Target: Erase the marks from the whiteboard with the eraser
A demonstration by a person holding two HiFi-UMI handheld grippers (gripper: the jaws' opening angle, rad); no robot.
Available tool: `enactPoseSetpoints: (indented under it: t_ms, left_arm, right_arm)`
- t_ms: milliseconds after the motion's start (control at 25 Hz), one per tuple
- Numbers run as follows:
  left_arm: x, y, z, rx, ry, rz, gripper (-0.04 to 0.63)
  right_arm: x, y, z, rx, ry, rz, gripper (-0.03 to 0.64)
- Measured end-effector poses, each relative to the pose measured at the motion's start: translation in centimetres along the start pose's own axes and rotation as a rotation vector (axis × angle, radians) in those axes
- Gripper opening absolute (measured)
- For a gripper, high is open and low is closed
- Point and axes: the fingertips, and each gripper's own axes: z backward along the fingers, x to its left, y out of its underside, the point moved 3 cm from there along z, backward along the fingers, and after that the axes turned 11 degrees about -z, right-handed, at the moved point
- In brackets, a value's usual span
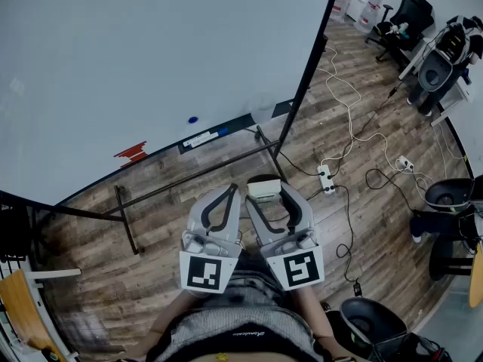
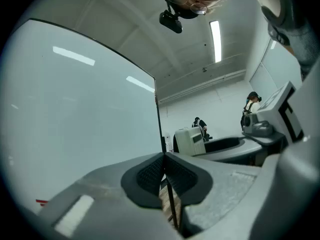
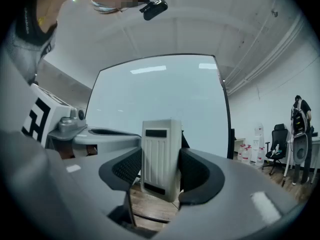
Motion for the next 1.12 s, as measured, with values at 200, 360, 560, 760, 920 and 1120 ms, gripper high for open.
enactPoseSetpoints:
  t_ms: [200, 360, 560, 760, 920, 1120]
  left_arm:
    - [-0.1, -0.3, 0.4, -0.027, 0.009, -0.009, 0.003]
    - [-0.1, 0.3, 0.9, -0.021, 0.019, 0.0, 0.003]
    - [0.4, 1.1, 0.8, -0.003, 0.019, 0.039, 0.003]
    - [1.5, 2.1, -1.1, 0.013, 0.013, 0.051, 0.003]
    - [3.1, 2.5, -4.2, 0.014, -0.011, 0.051, 0.003]
    - [6.4, 1.9, -11.4, 0.006, -0.052, 0.01, 0.003]
  right_arm:
    - [0.4, 0.0, 0.4, -0.012, 0.011, -0.012, 0.241]
    - [0.7, 0.5, 0.4, -0.02, 0.024, -0.027, 0.241]
    - [0.6, 0.6, -0.2, -0.013, 0.027, -0.035, 0.241]
    - [-0.8, 0.7, -2.4, -0.01, 0.016, -0.036, 0.242]
    - [-3.0, 0.3, -5.6, -0.02, -0.01, -0.039, 0.241]
    - [-8.2, -1.9, -12.2, -0.037, -0.062, -0.042, 0.241]
